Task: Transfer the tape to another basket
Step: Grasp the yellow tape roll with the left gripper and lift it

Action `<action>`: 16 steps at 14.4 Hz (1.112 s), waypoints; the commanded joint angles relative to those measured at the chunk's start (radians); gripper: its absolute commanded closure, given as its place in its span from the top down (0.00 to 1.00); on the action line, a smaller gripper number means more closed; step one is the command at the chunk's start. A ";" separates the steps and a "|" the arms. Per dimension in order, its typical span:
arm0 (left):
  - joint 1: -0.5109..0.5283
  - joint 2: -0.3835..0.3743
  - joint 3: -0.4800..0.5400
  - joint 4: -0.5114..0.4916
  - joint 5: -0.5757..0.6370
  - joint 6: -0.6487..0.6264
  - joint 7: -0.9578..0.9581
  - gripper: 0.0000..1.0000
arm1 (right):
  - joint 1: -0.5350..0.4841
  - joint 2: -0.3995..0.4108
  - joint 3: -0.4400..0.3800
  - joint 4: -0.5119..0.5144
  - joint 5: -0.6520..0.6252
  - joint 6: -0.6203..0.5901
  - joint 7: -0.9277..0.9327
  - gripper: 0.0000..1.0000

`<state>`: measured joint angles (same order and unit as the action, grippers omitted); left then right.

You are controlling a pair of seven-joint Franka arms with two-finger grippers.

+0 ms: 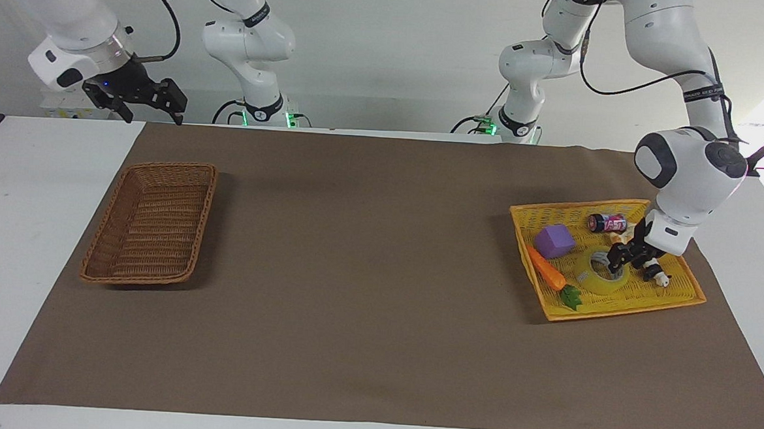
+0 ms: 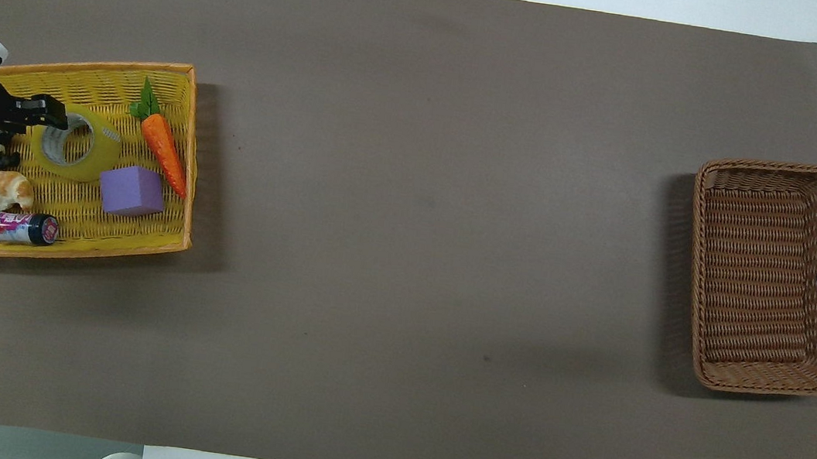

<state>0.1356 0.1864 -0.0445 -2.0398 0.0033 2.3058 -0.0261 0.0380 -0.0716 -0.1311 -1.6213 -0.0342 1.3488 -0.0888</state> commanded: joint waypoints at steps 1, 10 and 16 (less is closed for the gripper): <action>0.016 0.018 -0.005 -0.016 -0.005 0.021 0.021 0.64 | 0.000 -0.023 0.001 -0.025 -0.006 0.004 -0.011 1.00; 0.032 0.056 -0.005 -0.074 -0.005 0.069 0.075 0.52 | 0.000 -0.023 0.001 -0.025 -0.006 0.003 -0.011 1.00; 0.032 0.053 -0.005 -0.063 -0.005 0.061 0.075 0.00 | 0.000 -0.023 0.001 -0.025 -0.006 0.004 -0.011 1.00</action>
<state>0.1548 0.2472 -0.0448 -2.0966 0.0024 2.3562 0.0299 0.0380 -0.0716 -0.1311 -1.6213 -0.0342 1.3488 -0.0888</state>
